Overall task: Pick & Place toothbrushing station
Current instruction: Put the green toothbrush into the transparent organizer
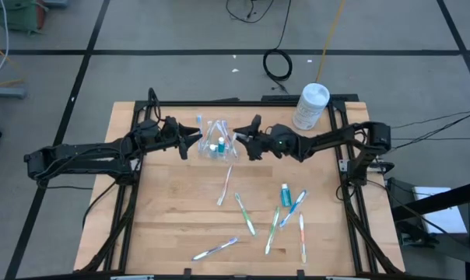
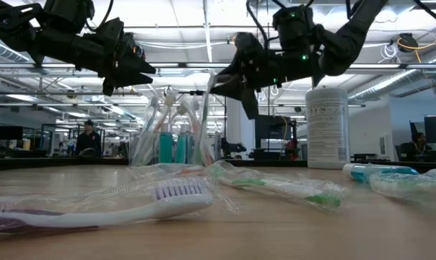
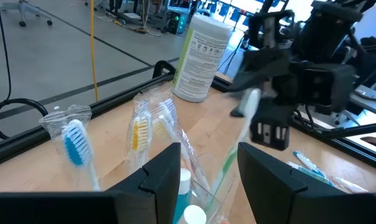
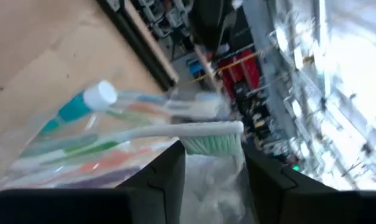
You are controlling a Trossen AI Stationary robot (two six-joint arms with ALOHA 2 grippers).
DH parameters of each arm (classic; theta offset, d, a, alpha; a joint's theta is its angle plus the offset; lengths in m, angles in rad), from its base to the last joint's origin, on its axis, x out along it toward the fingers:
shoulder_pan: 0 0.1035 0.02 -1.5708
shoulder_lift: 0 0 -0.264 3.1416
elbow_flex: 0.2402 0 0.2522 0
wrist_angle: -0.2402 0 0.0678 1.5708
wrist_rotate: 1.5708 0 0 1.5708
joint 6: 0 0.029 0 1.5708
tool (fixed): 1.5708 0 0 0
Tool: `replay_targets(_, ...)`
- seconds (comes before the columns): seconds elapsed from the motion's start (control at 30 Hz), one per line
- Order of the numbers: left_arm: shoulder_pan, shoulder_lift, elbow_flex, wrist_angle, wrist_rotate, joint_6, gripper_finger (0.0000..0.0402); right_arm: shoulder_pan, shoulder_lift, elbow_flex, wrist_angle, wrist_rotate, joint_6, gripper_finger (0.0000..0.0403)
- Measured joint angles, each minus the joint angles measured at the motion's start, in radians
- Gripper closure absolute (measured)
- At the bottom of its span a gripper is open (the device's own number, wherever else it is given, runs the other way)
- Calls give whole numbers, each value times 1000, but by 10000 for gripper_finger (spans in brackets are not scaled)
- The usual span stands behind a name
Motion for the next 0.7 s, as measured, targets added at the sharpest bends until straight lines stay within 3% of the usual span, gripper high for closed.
replay_targets(0.33, 0, 0, 0, -2, 0, 0, 236, -1, 43, 13, -19, 22, 87, 189)
replay_targets(0.53, 0, 0, 0, -5, 0, 0, 236, 8, 42, 13, 106, 216, 78, 163)
replay_targets(0.7, 0, 0, 0, -8, 0, 0, 236, 25, 42, 13, 109, 326, 44, 161)
